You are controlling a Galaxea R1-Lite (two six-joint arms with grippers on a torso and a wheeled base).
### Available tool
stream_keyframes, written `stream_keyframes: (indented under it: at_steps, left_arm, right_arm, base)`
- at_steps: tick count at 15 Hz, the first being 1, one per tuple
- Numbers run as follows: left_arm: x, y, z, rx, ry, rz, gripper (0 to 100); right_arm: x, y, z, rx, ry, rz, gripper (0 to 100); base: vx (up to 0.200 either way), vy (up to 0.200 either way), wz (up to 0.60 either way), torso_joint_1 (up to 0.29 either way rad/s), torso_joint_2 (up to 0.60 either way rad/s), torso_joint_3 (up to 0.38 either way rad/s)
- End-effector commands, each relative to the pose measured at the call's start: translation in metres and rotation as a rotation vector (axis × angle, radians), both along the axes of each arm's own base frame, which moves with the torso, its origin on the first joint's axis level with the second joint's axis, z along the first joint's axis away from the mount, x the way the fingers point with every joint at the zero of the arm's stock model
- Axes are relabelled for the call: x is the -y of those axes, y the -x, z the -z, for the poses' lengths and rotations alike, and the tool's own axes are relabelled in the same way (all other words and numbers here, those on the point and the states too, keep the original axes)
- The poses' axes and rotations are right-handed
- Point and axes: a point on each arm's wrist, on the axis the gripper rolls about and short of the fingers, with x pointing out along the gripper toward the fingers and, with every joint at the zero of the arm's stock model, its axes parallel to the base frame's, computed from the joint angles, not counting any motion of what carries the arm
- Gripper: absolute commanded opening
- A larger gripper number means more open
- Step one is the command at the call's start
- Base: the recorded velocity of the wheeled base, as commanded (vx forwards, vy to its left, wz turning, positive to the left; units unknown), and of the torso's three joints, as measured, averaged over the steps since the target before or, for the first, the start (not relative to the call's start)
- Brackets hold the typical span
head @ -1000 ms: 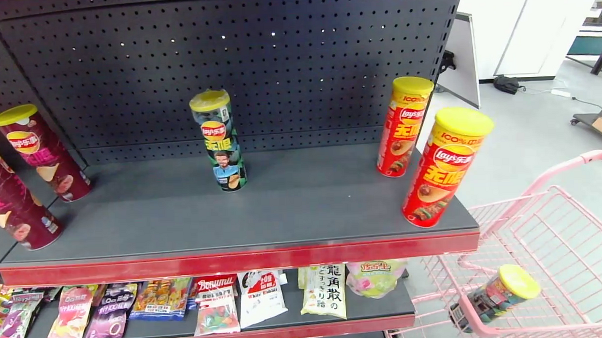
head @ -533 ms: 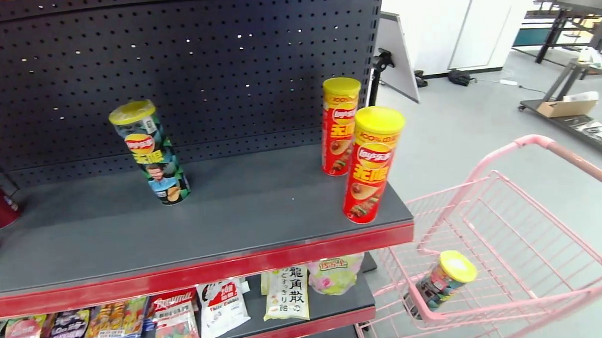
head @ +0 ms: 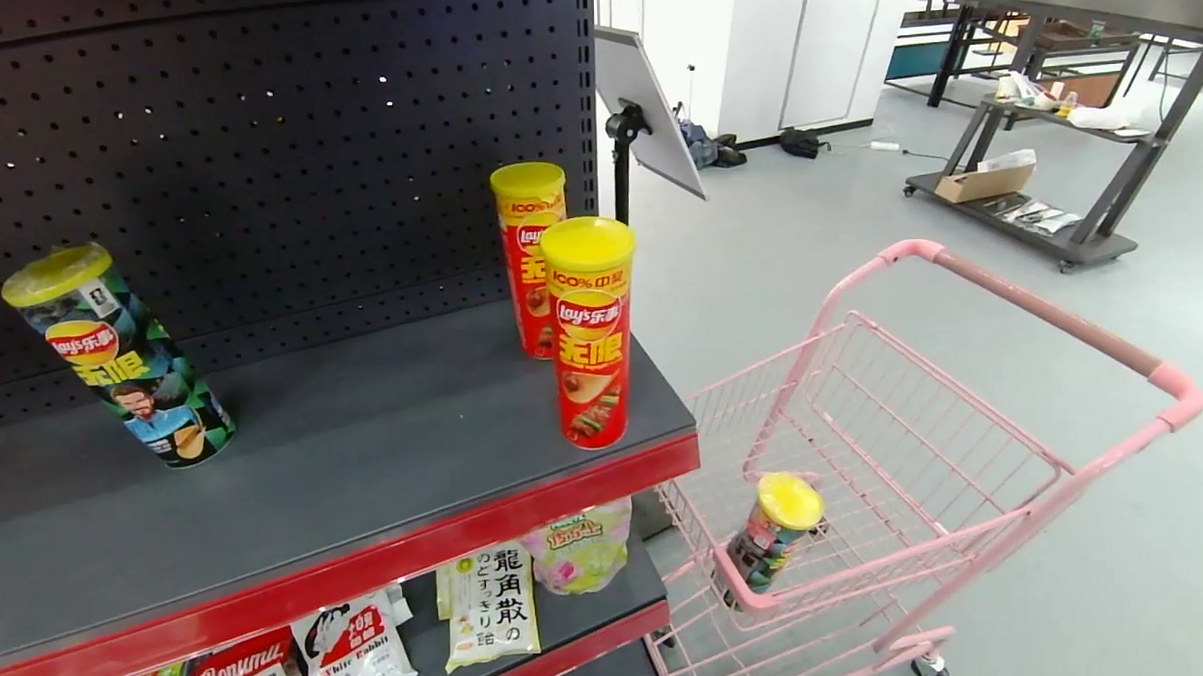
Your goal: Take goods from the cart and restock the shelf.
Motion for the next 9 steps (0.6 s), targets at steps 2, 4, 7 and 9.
stream_keyframes:
  at_steps: [2,4,7,9]
  left_arm:
    - [0.0,-0.0001,0.0,0.0,0.0,0.001,100]
    - [0.0,-0.0001,0.0,0.0,0.0,-0.001,100]
    - [0.0,-0.0001,0.0,0.0,0.0,0.001,100]
    - [0.0,-0.0001,0.0,0.0,0.0,0.001,100]
  right_arm:
    - [0.0,0.0,-0.0001,0.001,-0.001,0.0,100]
    - [0.0,0.0,-0.0001,0.001,-0.001,0.0,100]
    - [0.0,0.0,-0.0001,0.001,-0.001,0.0,100]
    - [0.0,0.0,-0.0001,0.001,-0.001,0.0,100]
  base:
    - [0.0,0.0,0.0,0.0,0.0,0.0]
    - [0.0,0.0,0.0,-0.08,0.18,0.1]
    - [0.0,0.0,0.0,-0.134,0.35,0.196]
    - [0.0,0.0,0.0,-0.137,0.35,0.21]
